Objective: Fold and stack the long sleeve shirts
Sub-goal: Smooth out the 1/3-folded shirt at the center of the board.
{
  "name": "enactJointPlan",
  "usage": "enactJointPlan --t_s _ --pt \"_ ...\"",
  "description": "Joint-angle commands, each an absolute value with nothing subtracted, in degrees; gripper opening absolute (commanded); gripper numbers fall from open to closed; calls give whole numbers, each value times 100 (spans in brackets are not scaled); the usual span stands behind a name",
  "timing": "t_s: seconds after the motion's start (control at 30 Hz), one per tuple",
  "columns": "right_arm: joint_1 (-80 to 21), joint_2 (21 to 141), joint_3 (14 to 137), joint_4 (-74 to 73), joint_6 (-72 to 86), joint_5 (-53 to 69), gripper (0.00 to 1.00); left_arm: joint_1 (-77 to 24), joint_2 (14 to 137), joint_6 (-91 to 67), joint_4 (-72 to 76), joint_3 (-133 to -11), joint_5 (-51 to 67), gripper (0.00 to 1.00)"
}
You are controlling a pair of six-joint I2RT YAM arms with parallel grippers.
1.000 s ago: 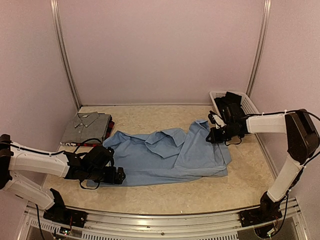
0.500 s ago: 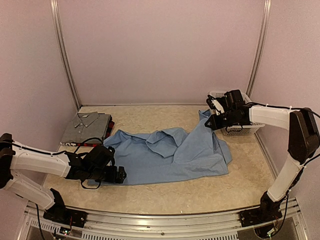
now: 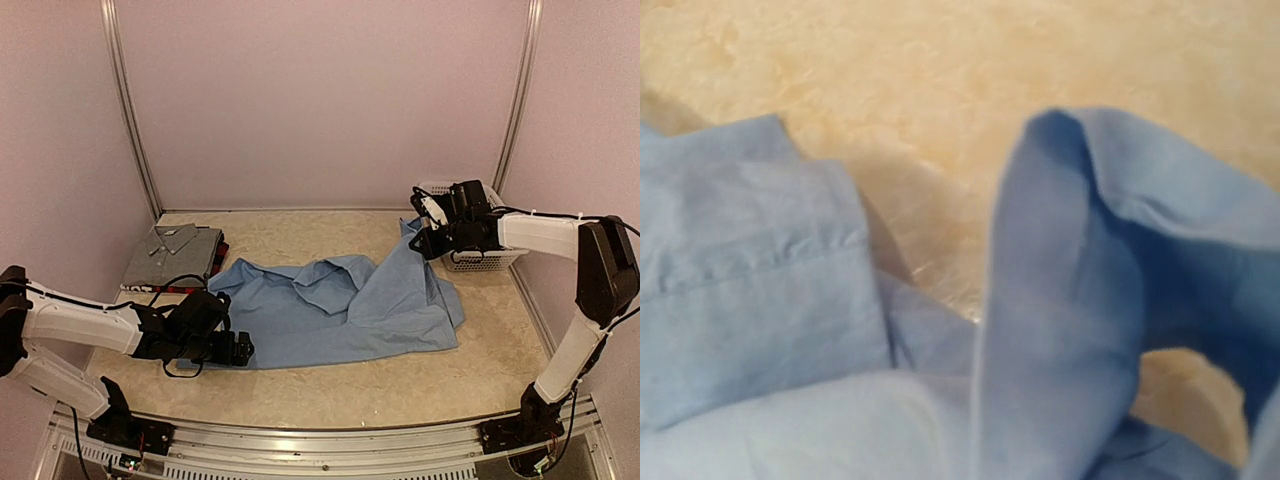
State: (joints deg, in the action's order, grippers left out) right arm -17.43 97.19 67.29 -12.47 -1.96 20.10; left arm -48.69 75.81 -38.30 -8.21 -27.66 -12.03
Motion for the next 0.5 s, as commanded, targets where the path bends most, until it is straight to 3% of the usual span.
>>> enactJointPlan --t_s 0.0,0.4,0.47 --pt "-1696 9526 6671 -839 -410 1776 4 -4911 7682 -3840 -896 -2646 -1090 99" --pt "-1696 8948 5966 -161 -680 1893 14 -4966 7756 -3872 -878 -2653 -1081 99" --pt "-1696 8983 6033 -421 -518 1573 21 -4972 7765 -3876 -866 -2669 -1085 99"
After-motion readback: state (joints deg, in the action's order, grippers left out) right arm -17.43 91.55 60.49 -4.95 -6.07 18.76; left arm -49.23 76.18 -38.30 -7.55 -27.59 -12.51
